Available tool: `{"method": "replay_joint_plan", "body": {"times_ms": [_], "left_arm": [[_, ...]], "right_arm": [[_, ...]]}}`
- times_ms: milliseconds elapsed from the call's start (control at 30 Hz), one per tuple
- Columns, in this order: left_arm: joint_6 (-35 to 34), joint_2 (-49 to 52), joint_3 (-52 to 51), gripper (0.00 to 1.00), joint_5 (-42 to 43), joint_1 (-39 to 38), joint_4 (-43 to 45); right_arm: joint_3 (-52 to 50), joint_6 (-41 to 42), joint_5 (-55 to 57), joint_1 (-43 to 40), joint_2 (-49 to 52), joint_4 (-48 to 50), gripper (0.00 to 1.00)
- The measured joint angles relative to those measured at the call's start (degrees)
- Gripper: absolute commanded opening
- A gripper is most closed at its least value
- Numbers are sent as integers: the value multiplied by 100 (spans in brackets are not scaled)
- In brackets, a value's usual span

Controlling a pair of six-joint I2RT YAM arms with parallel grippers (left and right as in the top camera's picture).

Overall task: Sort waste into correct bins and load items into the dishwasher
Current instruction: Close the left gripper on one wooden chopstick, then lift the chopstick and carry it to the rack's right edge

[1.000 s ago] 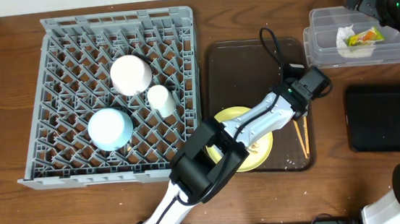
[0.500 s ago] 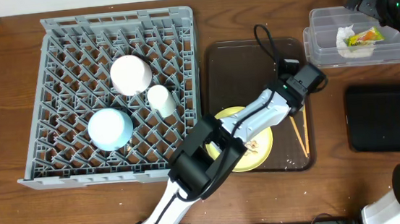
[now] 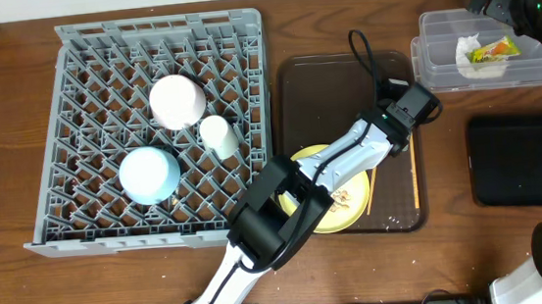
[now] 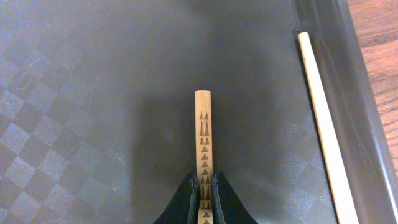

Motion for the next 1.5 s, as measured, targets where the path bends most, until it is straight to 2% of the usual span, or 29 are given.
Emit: {"method": "replay_joint_plan", "body": {"times_ms": [267, 700, 833, 1000, 1233, 1500], "left_arm": [[48, -79, -2, 8, 122, 55, -127], [87, -1307, -63, 7, 1342, 326, -118], [83, -1381, -63, 8, 1773, 315, -85], [111, -1381, -66, 7, 1895, 413, -96], [647, -1574, -66, 8, 1880, 1220, -382], [1661, -2286, -66, 8, 1279, 2402, -815]], "right_arm": [[0, 0, 0, 0, 0, 0, 99], [0, 0, 0, 0, 0, 0, 99], [0, 0, 0, 0, 0, 0, 99], [0, 0, 0, 0, 0, 0, 99], [0, 0, 0, 0, 0, 0, 99], [0, 0, 0, 0, 0, 0, 99]]}}
